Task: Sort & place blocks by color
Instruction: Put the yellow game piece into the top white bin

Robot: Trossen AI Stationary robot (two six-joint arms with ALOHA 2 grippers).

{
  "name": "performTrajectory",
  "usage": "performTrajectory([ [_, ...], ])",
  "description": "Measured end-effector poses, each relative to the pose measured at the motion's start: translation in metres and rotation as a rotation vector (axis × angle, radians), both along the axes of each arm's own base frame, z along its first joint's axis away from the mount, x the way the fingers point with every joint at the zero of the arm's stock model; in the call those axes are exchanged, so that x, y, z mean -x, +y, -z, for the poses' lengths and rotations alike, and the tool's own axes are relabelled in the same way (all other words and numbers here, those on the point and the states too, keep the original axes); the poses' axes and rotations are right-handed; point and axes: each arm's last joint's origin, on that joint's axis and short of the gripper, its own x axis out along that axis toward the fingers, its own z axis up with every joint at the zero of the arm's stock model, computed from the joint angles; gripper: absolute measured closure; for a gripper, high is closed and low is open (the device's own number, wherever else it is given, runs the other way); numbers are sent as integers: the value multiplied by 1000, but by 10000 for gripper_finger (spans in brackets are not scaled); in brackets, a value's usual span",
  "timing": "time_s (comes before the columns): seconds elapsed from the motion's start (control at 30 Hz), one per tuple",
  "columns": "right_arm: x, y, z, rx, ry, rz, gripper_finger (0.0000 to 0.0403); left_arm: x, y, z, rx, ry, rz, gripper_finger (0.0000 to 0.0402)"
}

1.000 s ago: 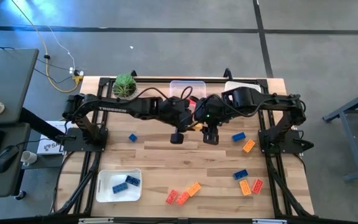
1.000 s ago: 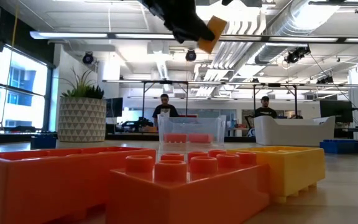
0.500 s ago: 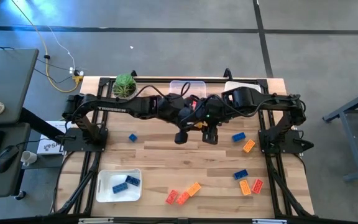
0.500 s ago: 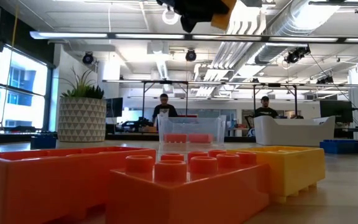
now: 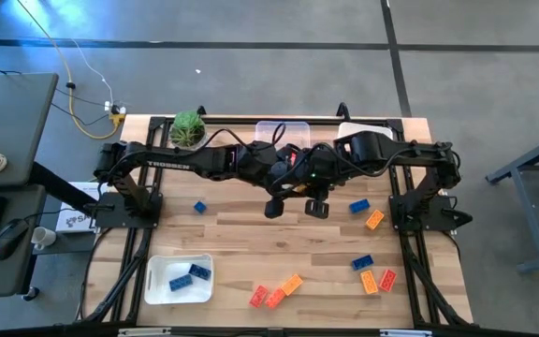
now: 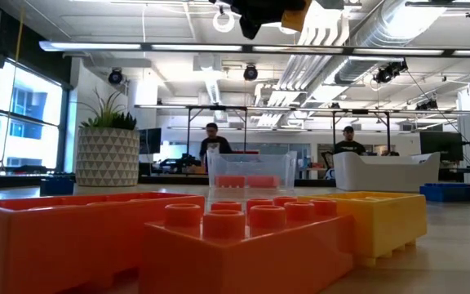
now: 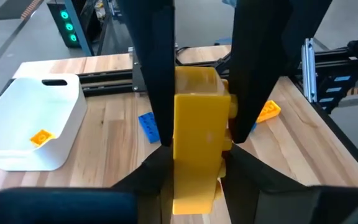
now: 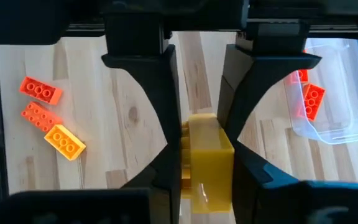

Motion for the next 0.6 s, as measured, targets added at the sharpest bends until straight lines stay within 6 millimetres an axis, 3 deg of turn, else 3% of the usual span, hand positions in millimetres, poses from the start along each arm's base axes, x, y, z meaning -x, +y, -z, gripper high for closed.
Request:
performTrajectory([
  [0.3,4,-2,2,18,39,55,333,0,4,0,4,6,-115,274],
  [0.6,12,-10,6,74,120,203,333,4,10,6,6,69,-140,209],
])
